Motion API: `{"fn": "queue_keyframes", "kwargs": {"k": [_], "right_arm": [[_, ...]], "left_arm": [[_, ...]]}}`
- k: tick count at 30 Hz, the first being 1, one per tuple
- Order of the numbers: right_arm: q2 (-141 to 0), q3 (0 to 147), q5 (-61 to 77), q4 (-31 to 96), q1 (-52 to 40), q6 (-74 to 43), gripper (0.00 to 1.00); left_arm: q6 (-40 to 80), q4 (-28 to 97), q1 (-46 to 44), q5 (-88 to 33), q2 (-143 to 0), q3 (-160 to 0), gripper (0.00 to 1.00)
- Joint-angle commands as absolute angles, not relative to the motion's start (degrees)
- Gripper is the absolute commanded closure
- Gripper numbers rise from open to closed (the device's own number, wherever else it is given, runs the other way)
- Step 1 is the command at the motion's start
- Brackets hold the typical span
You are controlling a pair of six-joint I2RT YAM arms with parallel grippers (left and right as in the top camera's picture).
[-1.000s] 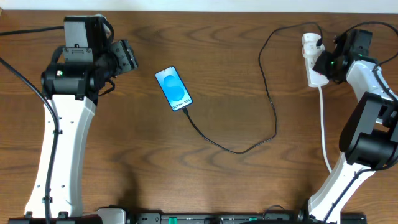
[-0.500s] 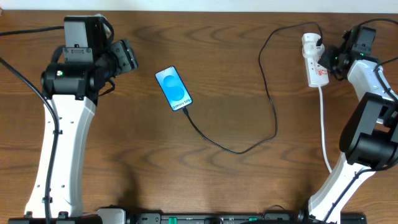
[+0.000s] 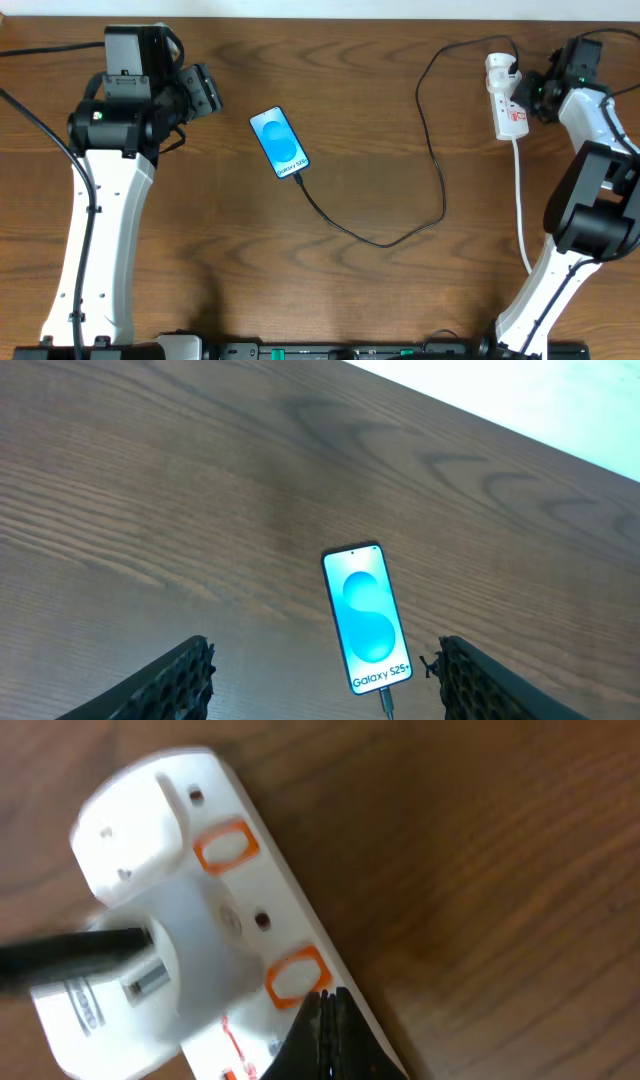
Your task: Plug charger to phone and switch on socket
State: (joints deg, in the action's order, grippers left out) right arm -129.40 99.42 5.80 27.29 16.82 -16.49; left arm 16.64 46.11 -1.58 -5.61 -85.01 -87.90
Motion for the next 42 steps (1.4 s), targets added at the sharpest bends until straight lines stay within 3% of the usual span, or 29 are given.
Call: {"fn": "queue_keyframes", "kwargs": {"k": [1,42], "right_arm": [[-132.4,105.0,6.5,29.4,17.4,-17.1,0.99],[-135.2,106.7,7.0,30.2,14.9,-21.4,0.99]], "left_arm": [[16.1,46.2,-1.3,-4.9,-85.5,-88.1,0.27],[16.1,46.2,-1.3,-4.8,-85.5,-88.1,0.27]]}}
